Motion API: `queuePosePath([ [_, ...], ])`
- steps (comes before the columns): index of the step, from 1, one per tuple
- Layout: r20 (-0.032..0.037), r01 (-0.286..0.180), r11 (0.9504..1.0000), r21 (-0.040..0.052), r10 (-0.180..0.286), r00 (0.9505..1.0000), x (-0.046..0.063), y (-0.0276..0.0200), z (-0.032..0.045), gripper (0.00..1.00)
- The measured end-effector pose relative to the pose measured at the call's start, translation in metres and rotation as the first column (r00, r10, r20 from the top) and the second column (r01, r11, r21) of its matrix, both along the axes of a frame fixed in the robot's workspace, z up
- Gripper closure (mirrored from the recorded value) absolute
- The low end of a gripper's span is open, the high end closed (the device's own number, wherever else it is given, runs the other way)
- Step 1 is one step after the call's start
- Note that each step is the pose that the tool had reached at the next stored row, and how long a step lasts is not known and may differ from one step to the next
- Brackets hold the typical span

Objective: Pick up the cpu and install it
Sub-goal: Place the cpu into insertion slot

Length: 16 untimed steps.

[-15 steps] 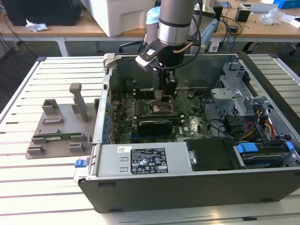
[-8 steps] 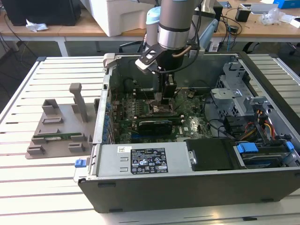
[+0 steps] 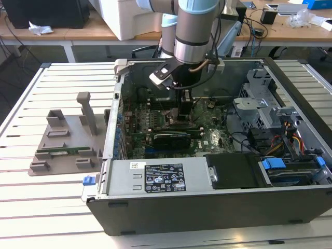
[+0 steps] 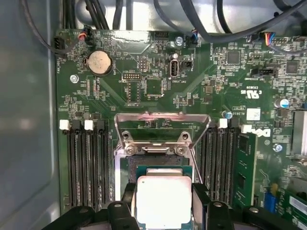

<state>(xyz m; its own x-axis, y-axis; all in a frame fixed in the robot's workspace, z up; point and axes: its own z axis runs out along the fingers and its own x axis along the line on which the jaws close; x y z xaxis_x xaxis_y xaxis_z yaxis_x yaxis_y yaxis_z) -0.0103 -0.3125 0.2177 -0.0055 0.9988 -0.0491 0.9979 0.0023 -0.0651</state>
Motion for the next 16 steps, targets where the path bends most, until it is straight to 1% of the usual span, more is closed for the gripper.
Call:
queuePosePath([
  [1, 0.0, 0.0, 1.0, 0.0001, 0.0, 1.0, 0.0, 0.0, -0.0019, 0.45],
  [3, 0.0, -0.007, 1.0, 0.0003, 0.007, 1.0, 0.0, 0.0, -0.0088, 0.45],
  [4, 0.0, -0.01, 0.9999, 0.0011, 0.01, 0.9999, 0.0, -0.0001, -0.0094, 0.45],
  [7, 0.0002, -0.017, 0.9998, 0.008, 0.017, 0.9999, -0.001, 0.0001, -0.0105, 0.45],
  [10, 0.0, -0.017, 0.9998, 0.008, 0.017, 0.9999, -0.001, 0.0006, -0.0136, 0.45],
  [16, 0.0, -0.017, 0.9998, 0.0082, 0.017, 0.9999, -0.003, 0.002, -0.0172, 0.45],
])
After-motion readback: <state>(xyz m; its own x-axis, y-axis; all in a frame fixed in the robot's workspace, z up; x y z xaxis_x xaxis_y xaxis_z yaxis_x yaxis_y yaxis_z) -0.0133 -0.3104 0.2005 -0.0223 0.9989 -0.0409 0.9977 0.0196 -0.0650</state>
